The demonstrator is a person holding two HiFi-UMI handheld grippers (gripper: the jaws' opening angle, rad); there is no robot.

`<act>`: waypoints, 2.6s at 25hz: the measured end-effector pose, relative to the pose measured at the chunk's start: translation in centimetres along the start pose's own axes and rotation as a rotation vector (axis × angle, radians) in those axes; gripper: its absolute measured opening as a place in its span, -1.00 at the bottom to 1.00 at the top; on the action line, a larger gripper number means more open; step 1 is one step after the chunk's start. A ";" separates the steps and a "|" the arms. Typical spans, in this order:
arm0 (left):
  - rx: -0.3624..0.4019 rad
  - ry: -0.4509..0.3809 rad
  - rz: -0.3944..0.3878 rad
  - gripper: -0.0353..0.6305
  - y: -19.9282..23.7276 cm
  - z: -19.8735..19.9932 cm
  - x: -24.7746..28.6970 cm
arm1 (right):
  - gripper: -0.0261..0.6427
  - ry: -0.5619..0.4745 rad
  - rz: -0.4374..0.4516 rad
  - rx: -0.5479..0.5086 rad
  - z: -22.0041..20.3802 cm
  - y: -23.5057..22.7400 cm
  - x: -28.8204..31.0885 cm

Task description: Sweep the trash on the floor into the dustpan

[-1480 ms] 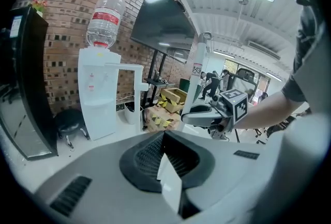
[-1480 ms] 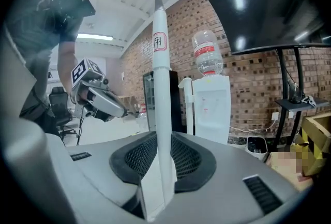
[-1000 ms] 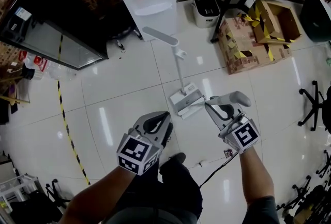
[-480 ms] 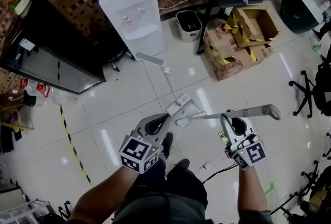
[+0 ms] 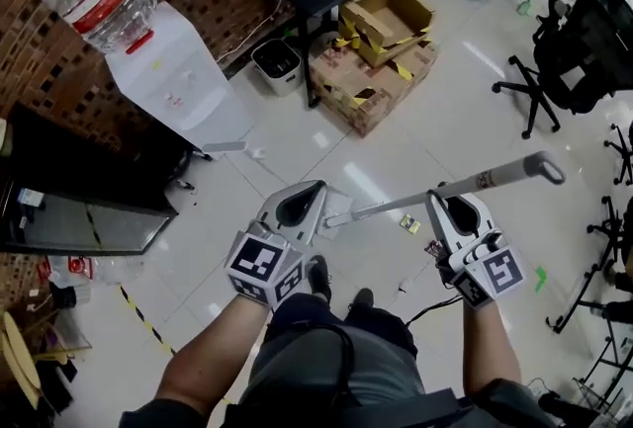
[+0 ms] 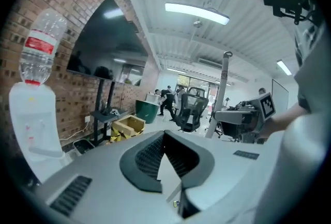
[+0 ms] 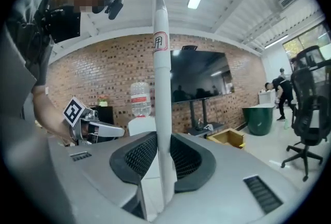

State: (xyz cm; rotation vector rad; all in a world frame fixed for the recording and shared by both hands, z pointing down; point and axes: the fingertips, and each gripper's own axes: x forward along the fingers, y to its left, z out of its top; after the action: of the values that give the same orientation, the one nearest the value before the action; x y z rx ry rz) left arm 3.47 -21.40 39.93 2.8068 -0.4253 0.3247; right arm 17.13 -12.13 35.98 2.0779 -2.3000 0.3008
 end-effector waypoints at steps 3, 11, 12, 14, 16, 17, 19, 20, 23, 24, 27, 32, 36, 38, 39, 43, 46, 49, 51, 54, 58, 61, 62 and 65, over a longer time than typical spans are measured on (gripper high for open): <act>0.017 -0.011 -0.072 -0.88 -3.0 1.6 1.2 | -0.60 -0.052 -0.131 0.007 1.9 -1.6 -4.8; 0.034 -0.020 -0.189 -0.88 -13.1 4.6 3.7 | -0.60 -0.056 -0.374 0.001 4.6 -4.5 -18.9; 0.032 -0.021 -0.188 -0.88 -14.5 5.0 3.9 | -0.60 -0.048 -0.400 0.000 5.2 -4.8 -20.8; 0.031 -0.025 -0.184 -0.88 -17.5 5.7 3.8 | -0.60 -0.038 -0.437 -0.006 6.5 -5.1 -24.6; 0.037 -0.026 -0.192 -0.88 -20.9 6.2 3.7 | -0.60 -0.047 -0.469 -0.013 7.6 -5.1 -28.6; 0.045 -0.024 -0.200 -0.88 -22.5 6.4 3.6 | -0.60 -0.055 -0.487 -0.015 8.0 -5.1 -30.6; 0.067 -0.022 -0.217 -0.88 -25.5 6.9 3.5 | -0.60 -0.068 -0.523 -0.014 8.6 -5.0 -34.0; 0.075 -0.027 -0.225 -0.88 -26.8 7.3 3.4 | -0.60 -0.072 -0.537 -0.013 8.8 -4.8 -35.5; 0.101 -0.057 -0.253 -0.88 -30.3 8.6 2.9 | -0.60 -0.087 -0.582 -0.018 9.6 -4.1 -39.4; 0.116 -0.066 -0.267 -0.88 -31.4 9.0 2.8 | -0.61 -0.094 -0.597 -0.022 9.9 -3.9 -40.5; 0.149 -0.073 -0.313 -0.88 -33.9 9.4 2.4 | -0.61 -0.108 -0.641 -0.026 10.0 -3.3 -43.3; 0.143 -0.058 -0.359 -0.88 -33.7 10.0 1.7 | -0.61 -0.135 -0.778 -0.011 10.0 -2.2 -46.0; 0.154 -0.046 -0.382 -0.88 -31.7 10.7 1.1 | -0.61 -0.142 -0.869 0.009 10.7 -0.8 -46.2; 0.157 -0.040 -0.408 -0.88 -30.9 11.1 0.8 | -0.61 -0.162 -0.906 0.012 11.4 -0.5 -46.4; 0.163 -0.038 -0.419 -0.88 -30.5 11.3 0.7 | -0.61 -0.174 -0.916 0.009 11.7 -0.4 -46.3; 0.181 -0.030 -0.424 -0.88 -29.2 11.9 0.9 | -0.61 -0.198 -0.942 0.010 12.8 -0.2 -45.3; 0.164 -0.025 -0.423 -0.88 -28.4 12.1 0.8 | -0.61 -0.198 -0.942 0.006 13.2 0.3 -44.2; 0.158 -0.025 -0.428 -0.88 -28.1 12.3 0.8 | -0.61 -0.198 -0.934 0.001 13.5 0.5 -43.2; 0.161 -0.031 -0.429 -0.88 -28.2 12.2 0.7 | -0.61 -0.201 -0.930 -0.002 13.4 0.6 -43.1; 0.160 -0.041 -0.419 -0.88 -28.1 12.2 0.3 | -0.61 -0.207 -0.922 -0.002 13.3 0.8 -43.0; 0.156 -0.043 -0.423 -0.88 -28.2 12.0 -0.2 | -0.61 -0.207 -0.919 -0.007 13.3 1.5 -42.8; 0.147 -0.041 -0.422 -0.88 -28.3 12.0 -0.7 | -0.61 -0.205 -0.923 -0.001 13.3 1.9 -43.0; 0.144 -0.042 -0.420 -0.88 -28.2 12.0 -0.9 | -0.61 -0.205 -0.924 0.001 13.4 1.9 -43.1; 0.140 -0.040 -0.417 -0.88 -28.3 11.9 -1.2 | -0.61 -0.205 -0.927 0.007 13.2 2.2 -43.5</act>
State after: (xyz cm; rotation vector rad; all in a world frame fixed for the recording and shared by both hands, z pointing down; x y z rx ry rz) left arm 13.48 1.15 21.64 2.9461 0.1858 0.2122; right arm 21.17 28.66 16.27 2.9672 -1.1457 0.0514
